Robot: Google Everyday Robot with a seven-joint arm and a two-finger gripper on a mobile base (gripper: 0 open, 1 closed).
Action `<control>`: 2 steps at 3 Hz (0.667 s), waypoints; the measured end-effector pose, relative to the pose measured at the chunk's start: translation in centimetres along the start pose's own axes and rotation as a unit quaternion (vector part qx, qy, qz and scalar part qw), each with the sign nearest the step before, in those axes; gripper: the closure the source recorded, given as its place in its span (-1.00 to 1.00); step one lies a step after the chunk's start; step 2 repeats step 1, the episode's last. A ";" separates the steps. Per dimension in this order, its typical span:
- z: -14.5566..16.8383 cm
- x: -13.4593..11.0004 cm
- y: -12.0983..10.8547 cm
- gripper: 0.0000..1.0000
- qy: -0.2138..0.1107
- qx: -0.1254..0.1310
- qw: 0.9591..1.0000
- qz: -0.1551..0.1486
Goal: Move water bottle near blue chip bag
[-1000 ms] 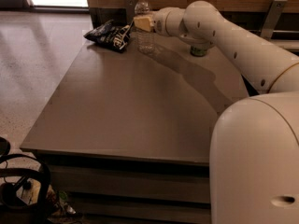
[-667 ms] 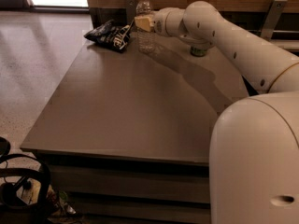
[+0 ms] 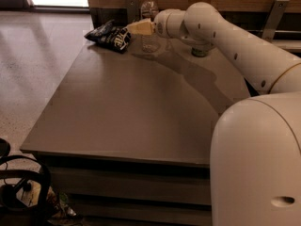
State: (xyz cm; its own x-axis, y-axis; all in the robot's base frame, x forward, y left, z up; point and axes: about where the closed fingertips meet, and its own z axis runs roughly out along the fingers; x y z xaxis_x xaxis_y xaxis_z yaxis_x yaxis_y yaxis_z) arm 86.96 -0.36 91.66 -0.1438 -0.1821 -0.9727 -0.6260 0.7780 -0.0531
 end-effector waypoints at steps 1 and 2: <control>0.0 0.0 0.0 -1.00 0.000 0.000 1.000 0.000; 0.0 0.0 0.0 -1.00 0.000 0.000 1.000 0.000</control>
Offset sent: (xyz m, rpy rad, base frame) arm 0.0000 0.0000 0.0000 0.0000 0.0000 0.0000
